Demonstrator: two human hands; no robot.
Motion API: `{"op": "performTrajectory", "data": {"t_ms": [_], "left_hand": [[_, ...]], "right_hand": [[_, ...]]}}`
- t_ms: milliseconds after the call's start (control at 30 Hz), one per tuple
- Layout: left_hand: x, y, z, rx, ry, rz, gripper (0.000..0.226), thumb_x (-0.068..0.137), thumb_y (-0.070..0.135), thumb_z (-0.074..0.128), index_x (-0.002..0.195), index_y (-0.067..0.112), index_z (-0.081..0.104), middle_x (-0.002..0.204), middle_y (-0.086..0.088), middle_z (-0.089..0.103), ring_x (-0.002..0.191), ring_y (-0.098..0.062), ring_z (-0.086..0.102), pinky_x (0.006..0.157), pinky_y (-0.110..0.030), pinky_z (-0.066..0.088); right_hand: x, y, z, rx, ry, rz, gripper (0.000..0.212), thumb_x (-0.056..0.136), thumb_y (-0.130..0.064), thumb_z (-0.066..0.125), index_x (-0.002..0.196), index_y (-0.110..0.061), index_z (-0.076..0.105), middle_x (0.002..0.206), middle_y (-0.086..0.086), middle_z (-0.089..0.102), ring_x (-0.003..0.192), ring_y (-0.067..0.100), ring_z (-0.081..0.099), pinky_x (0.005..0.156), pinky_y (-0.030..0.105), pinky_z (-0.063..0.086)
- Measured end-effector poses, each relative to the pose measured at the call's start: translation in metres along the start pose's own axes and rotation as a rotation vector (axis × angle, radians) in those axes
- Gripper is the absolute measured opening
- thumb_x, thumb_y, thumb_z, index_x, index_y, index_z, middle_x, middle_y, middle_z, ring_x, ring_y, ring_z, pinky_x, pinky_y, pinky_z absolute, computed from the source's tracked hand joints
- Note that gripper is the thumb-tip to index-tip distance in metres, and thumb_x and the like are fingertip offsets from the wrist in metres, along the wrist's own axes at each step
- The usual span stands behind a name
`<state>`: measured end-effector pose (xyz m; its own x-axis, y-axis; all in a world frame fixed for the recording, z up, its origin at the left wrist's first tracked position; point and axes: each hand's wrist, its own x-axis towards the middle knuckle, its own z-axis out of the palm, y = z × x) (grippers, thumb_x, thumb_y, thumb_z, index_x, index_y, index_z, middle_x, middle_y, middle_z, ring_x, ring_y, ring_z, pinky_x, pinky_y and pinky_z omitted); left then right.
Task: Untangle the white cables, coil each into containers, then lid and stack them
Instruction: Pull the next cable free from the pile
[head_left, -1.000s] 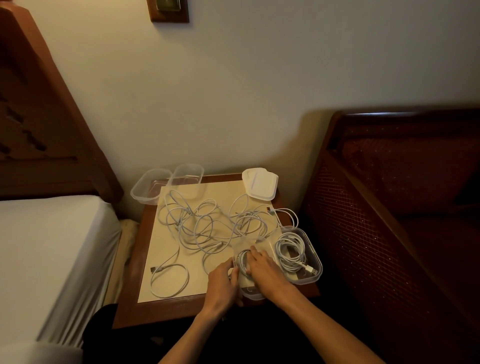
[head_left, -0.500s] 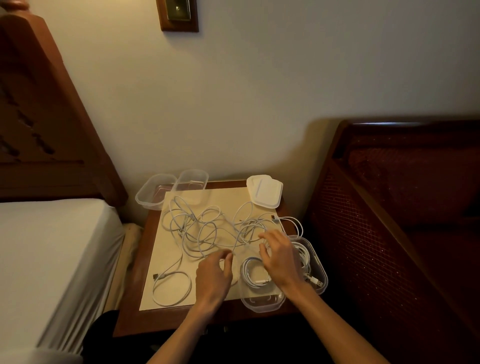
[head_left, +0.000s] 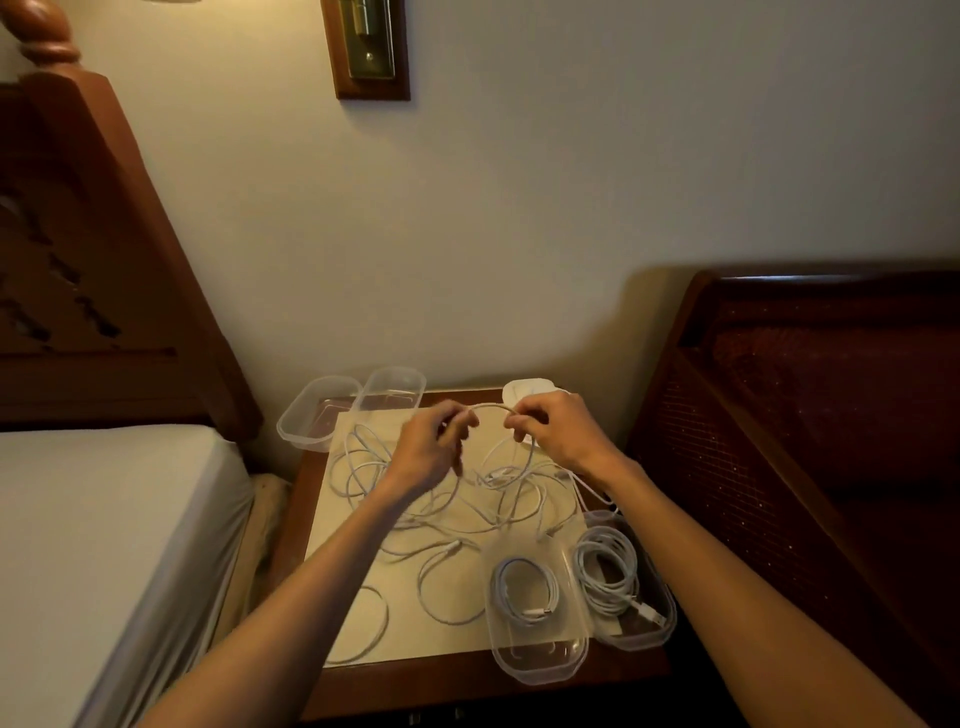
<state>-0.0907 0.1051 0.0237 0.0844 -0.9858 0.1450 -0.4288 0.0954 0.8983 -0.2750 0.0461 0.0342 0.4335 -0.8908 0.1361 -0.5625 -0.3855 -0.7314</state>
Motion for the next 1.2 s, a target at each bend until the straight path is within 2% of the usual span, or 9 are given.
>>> {"op": "performTrajectory", "data": {"t_ms": [167,333,467,600,733,833,900,1033,1200], "left_hand": [[0.027,0.059,-0.051,0.27,0.077,0.323,0.015,0.095,0.017,0.059,0.086,0.011,0.069,0.067,0.018,0.055,0.059,0.004,0.051,0.057,-0.012,0.036],[0.026,0.119,-0.089,0.335,0.306,0.585,0.014,0.095,0.015,0.06,0.089,0.009,0.071,0.085,0.005,0.066,0.071,0.003,0.052,0.066,-0.005,0.035],[0.013,0.119,-0.11,0.268,0.301,0.474,0.015,0.096,0.016,0.057,0.09,0.016,0.07,0.08,0.01,0.064,0.058,0.001,0.054,0.056,-0.011,0.039],[-0.003,0.061,-0.121,0.177,0.209,0.142,0.021,0.097,0.012,0.055,0.085,0.023,0.068,0.082,-0.002,0.069,0.058,-0.013,0.061,0.047,-0.021,0.05],[-0.015,0.04,-0.128,0.322,0.197,-0.151,0.039,0.092,0.003,0.059,0.13,0.012,0.059,0.123,-0.009,0.064,0.067,-0.022,0.068,0.058,-0.029,0.056],[-0.014,0.07,-0.125,0.209,0.39,0.154,0.055,0.092,0.007,0.058,0.144,0.019,0.044,0.133,0.003,0.057,0.057,-0.01,0.061,0.055,-0.023,0.05],[-0.007,0.093,-0.114,0.161,0.299,0.321,0.055,0.096,0.01,0.055,0.147,0.022,0.037,0.134,0.009,0.05,0.058,-0.009,0.063,0.049,-0.022,0.052],[0.012,0.095,-0.094,0.368,0.089,0.281,0.033,0.098,0.015,0.054,0.131,0.013,0.056,0.108,0.001,0.063,0.07,-0.017,0.066,0.055,-0.029,0.057],[0.012,0.104,-0.102,0.39,0.192,0.509,0.01,0.093,0.011,0.061,0.089,0.009,0.07,0.071,0.009,0.059,0.059,-0.005,0.054,0.057,-0.014,0.042]], "right_hand": [[0.009,0.001,0.002,0.117,-0.074,-0.032,0.015,0.095,-0.022,0.061,0.091,-0.016,0.074,0.084,-0.006,0.073,0.081,0.005,0.066,0.078,0.027,0.054],[0.015,-0.017,0.016,0.106,-0.147,-0.084,0.015,0.096,-0.012,0.058,0.092,-0.007,0.072,0.086,0.01,0.072,0.068,0.011,0.059,0.062,0.033,0.053],[0.031,-0.037,0.007,0.22,0.024,-0.062,0.017,0.096,-0.006,0.055,0.094,-0.001,0.072,0.086,0.019,0.072,0.067,0.028,0.06,0.067,0.043,0.053],[0.049,-0.065,-0.022,0.289,0.089,-0.096,0.017,0.098,-0.007,0.055,0.102,-0.005,0.071,0.087,0.009,0.074,0.067,0.014,0.063,0.067,0.029,0.056],[0.054,-0.081,-0.035,0.269,0.098,-0.175,0.016,0.097,-0.009,0.056,0.104,-0.007,0.071,0.083,0.008,0.073,0.065,0.014,0.061,0.064,0.027,0.055],[0.052,-0.09,-0.031,0.198,0.004,-0.233,0.016,0.097,-0.01,0.057,0.103,-0.011,0.072,0.079,0.004,0.071,0.059,0.005,0.059,0.059,0.02,0.052],[0.05,-0.095,-0.029,0.172,-0.042,-0.273,0.017,0.097,-0.012,0.057,0.103,-0.014,0.072,0.079,0.003,0.07,0.06,0.01,0.058,0.059,0.022,0.052],[0.045,-0.101,-0.032,0.144,-0.055,-0.313,0.018,0.098,-0.011,0.056,0.104,-0.011,0.072,0.077,0.005,0.069,0.058,0.01,0.055,0.056,0.022,0.048],[0.034,-0.088,-0.028,0.076,-0.097,-0.282,0.017,0.099,-0.012,0.052,0.102,-0.01,0.069,0.084,0.001,0.07,0.072,0.014,0.064,0.068,0.025,0.052]]}}
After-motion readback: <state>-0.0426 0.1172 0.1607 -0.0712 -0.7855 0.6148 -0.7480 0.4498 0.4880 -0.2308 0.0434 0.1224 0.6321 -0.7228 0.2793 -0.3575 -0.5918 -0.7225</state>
